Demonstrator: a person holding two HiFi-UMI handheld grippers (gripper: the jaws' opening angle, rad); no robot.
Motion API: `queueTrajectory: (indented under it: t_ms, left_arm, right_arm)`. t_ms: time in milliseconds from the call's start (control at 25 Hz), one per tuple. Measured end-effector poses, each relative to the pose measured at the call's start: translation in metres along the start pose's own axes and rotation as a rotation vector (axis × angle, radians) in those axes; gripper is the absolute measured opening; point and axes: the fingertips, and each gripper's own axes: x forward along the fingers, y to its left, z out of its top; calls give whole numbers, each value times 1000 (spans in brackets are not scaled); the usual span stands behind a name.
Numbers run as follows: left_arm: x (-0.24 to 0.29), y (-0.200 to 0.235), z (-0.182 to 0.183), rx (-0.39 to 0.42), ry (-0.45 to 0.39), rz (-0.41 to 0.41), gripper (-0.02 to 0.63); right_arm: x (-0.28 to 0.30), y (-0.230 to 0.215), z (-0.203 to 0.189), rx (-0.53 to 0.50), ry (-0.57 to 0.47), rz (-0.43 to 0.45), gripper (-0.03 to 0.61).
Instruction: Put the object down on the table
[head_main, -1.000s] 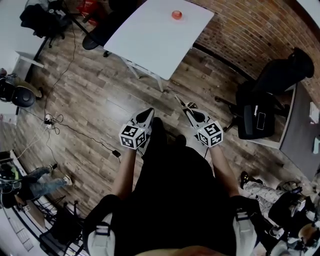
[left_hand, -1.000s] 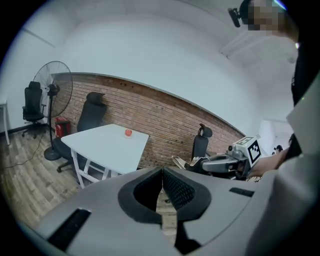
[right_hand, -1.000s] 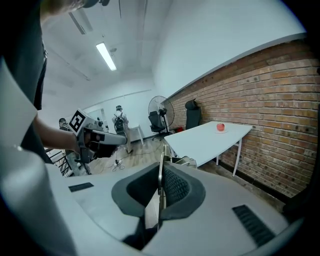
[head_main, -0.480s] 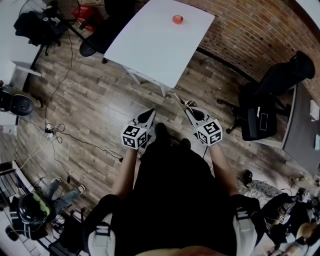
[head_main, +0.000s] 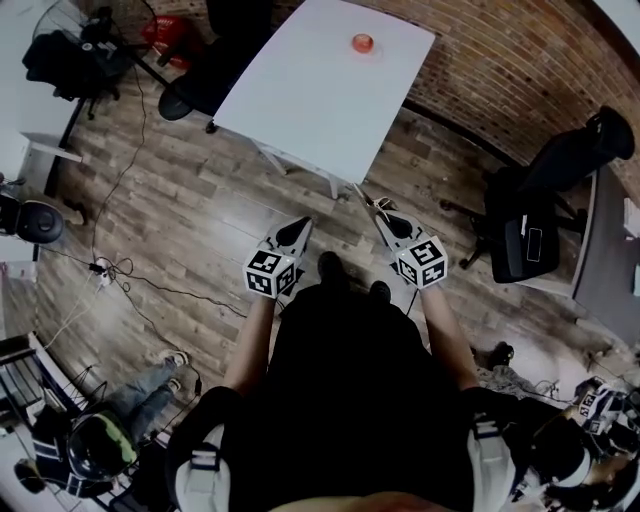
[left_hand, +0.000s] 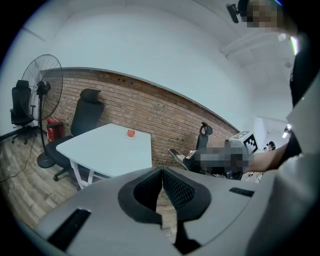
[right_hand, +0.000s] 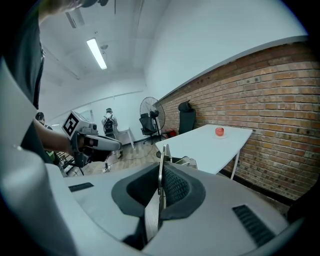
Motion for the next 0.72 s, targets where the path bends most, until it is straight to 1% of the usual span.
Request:
queueTrajectory:
  t_ms: [280, 440, 720]
  left_arm:
    - [7, 21, 11, 13, 0, -33, 21]
    - [9, 29, 11, 24, 8, -51, 21]
    - [5, 55, 10, 26, 24, -53, 21]
  right_arm:
    - [17, -5, 8, 3, 2, -35, 5]
    - [24, -7, 8, 5, 7, -55, 5]
    - [40, -3, 13, 11, 4, -72, 5]
